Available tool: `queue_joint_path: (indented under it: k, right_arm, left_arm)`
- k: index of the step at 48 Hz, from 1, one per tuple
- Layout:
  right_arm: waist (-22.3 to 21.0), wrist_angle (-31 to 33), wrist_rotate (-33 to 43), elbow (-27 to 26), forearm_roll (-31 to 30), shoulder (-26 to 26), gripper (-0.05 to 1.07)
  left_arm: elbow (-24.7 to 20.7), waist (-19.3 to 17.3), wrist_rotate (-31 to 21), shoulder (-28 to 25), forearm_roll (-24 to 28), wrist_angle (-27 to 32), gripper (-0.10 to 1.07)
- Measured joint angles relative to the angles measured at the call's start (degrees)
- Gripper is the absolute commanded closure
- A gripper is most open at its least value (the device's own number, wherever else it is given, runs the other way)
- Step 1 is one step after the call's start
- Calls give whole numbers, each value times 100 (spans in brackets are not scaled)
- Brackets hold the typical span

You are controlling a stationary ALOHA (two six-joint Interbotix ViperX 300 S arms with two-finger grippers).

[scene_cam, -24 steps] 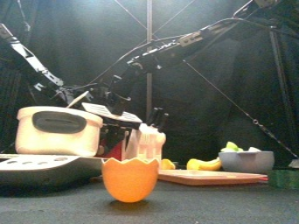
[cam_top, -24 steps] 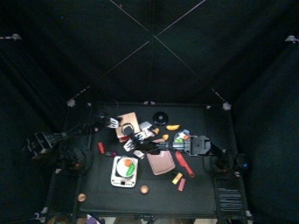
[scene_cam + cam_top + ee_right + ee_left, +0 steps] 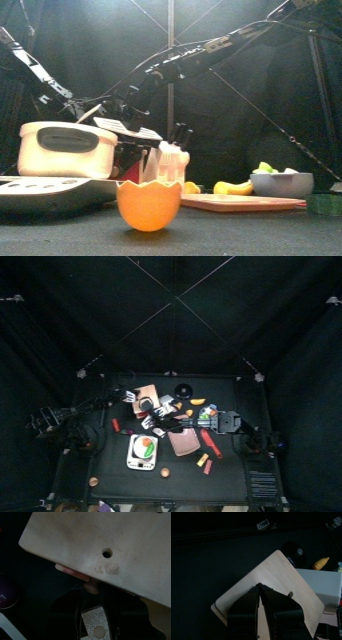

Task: Open drawer

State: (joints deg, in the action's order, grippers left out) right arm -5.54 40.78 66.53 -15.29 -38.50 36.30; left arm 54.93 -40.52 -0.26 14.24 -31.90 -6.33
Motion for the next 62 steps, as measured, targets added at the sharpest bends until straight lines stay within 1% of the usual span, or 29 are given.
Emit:
queue_joint_path:
  k: [11, 24, 37, 54, 62]
  right_arm:
    - [62, 26, 0, 0, 18, 0, 48]
    - [202, 255, 0, 0, 18, -9, 48]
    - [281, 290, -9, -9, 18, -9, 48]
    - [492, 387, 9, -9, 105, -9, 48]
    - [554, 396, -18, 70, 167, -44, 48]
  left_arm:
    - [0, 0, -9, 0, 0, 0, 47]
    - [0, 0, -9, 0, 0, 0, 47]
    - [0, 0, -9, 0, 0, 0, 47]
    - [0, 9, 0, 0, 0, 0, 47]
    - [0, 9, -9, 0, 0, 0, 47]
